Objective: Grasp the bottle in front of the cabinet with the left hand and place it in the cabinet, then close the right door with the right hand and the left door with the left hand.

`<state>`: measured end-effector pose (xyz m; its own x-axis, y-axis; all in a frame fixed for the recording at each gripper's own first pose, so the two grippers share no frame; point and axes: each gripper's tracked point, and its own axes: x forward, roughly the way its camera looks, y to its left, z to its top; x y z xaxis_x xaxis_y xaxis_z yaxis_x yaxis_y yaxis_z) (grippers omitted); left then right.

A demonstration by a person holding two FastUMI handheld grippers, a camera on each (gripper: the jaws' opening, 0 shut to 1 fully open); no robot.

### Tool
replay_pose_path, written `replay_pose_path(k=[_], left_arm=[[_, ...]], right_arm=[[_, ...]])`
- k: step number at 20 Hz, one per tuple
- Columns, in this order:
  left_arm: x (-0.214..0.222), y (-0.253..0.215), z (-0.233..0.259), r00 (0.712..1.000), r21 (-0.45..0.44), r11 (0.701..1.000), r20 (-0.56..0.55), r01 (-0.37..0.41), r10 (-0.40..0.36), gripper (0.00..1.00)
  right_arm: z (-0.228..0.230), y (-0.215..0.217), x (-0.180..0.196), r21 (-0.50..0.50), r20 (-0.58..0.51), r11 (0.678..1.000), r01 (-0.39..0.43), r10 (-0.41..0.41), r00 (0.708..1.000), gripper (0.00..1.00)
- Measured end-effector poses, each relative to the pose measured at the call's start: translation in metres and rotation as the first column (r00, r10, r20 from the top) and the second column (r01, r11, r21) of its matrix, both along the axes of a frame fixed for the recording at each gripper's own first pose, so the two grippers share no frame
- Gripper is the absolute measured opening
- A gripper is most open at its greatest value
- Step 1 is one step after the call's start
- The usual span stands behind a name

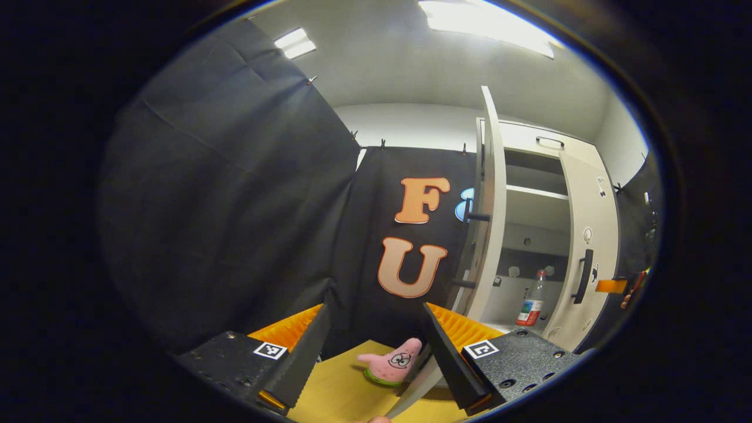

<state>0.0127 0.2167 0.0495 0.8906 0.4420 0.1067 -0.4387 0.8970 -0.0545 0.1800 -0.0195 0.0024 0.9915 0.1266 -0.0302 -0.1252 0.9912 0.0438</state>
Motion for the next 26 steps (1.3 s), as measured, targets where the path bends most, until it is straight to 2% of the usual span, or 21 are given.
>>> replay_pose_path(k=[3,7,12,14,17,21,24,26], left_arm=[[0.029,0.014,0.019,1.0,0.029,1.0,0.013,0.012,-0.013,0.94],[0.057,0.009,0.032,0.999,0.091,0.995,0.01,0.042,-0.043,0.94],[0.078,0.009,0.026,0.999,0.099,0.994,-0.01,0.05,-0.049,0.94],[0.078,0.009,0.023,0.999,0.095,0.994,-0.012,0.044,-0.043,0.94],[0.084,-0.002,0.025,0.995,0.106,0.989,-0.034,0.101,-0.098,0.91],[0.087,-0.019,0.025,0.989,0.148,0.979,-0.068,0.142,-0.133,0.88],[0.087,-0.027,0.024,0.983,0.131,0.975,-0.071,0.177,-0.169,0.89],[0.095,-0.048,0.021,0.975,0.106,0.97,-0.073,0.218,-0.211,0.91]], right_arm=[[-0.003,-0.007,-0.027,-0.023,-0.005,1.0,0.003,-0.003,1.0,0.95],[-0.02,-0.02,-0.059,-0.005,-0.04,0.999,0.033,-0.033,0.999,0.96],[-0.049,-0.042,-0.087,0.018,-0.094,0.997,0.078,-0.076,0.993,0.96],[-0.058,-0.056,-0.093,0.02,-0.109,0.994,0.108,-0.105,0.988,0.96],[-0.06,-0.074,-0.096,0.028,-0.117,0.989,0.146,-0.142,0.983,0.96],[-0.05,-0.088,-0.097,0.028,-0.09,0.982,0.188,-0.185,0.979,0.97],[-0.044,-0.09,-0.102,0.032,-0.08,0.98,0.194,-0.191,0.978,0.98],[-0.042,-0.091,-0.104,0.015,-0.079,0.98,0.199,-0.198,0.977,0.98]])
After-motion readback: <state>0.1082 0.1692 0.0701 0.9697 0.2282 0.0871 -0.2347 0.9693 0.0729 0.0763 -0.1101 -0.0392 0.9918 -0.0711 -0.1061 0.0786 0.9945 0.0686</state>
